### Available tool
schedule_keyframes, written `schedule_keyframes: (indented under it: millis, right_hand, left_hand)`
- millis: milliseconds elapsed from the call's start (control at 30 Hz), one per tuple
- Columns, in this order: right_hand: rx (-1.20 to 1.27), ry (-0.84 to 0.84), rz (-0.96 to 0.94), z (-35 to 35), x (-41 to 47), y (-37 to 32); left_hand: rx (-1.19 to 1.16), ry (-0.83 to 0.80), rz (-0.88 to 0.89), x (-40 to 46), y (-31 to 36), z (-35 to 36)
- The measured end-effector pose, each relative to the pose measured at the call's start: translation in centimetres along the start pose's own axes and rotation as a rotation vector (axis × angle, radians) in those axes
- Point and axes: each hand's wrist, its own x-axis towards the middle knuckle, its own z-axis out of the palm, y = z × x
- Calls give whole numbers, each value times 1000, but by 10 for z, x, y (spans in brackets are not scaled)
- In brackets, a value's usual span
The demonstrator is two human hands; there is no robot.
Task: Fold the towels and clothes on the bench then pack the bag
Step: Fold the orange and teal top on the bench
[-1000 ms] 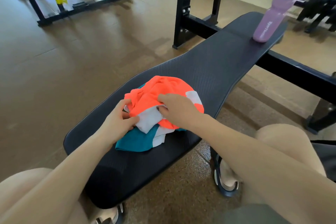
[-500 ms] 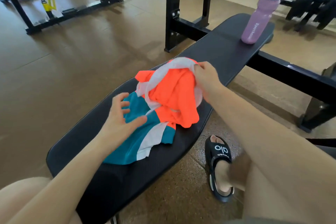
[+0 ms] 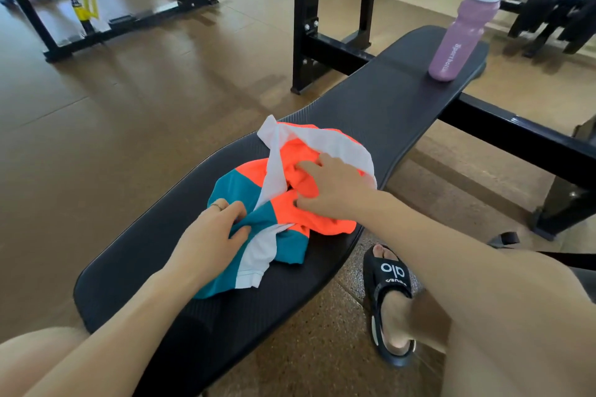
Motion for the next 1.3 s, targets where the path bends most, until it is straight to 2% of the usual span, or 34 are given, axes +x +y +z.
schedule_keyframes:
  millis: [67,133,233,367,433,467,567,600,667,733,833,900,1000,1100,1200,1300]
  right_hand:
    - [-24,53,-68,1,-1,-1]
    - [42,166,-78,-4,4,-1]
    - [177,282,-19,-9,9,-1]
    - [514,313,78,-14,12,0]
    - [585,356,170,-23,12,4]
    - [603,373,207,-26,12,8]
    - [517,346,244,-25,12,15]
    - [452,323,218,-22,11,15]
    - [324,283,96,-15,6,7]
    - [189,173,-20,-6,1,-2]
    - [26,4,-116,6,-4,-8]
    - [-25,54,-171,9,-5,-9]
    - [94,216,-145,-3,-2,-14]
    - [290,340,-32,-20,2,-10]
    - [483,365,82,-35,3,-4]
    - [630,315,192,-40,8,2]
  left_hand:
    - [-13,42,5,0,4,0]
    - [-137,96,-75,3,8,-5]
    - [-358,184,-257,9,11,-23]
    - [-621,312,-440,12,12,-47]
    - [-611,271,-490,10,11,-55]
    - [-476,202,-492,8,8,-57]
    - [135,-36,-430,-1,-3,-49]
    - [195,-80,-386,-4,-4,-44]
    - [93,-115,-246,-7,-1,-32]
    - [-5,-110,-102,-8,5,-21]
    - [91,-118,-21,-4,3,-9]
    - [79,-90,-11,-3,-1,-9]
    - [23,-35,-18,-4,1,-17]
    - [-114,128,-93,-3,1,-31]
    - [-269,233,-180,-1,-5,-49]
    - [-252,192,-157,-5,-6,-60]
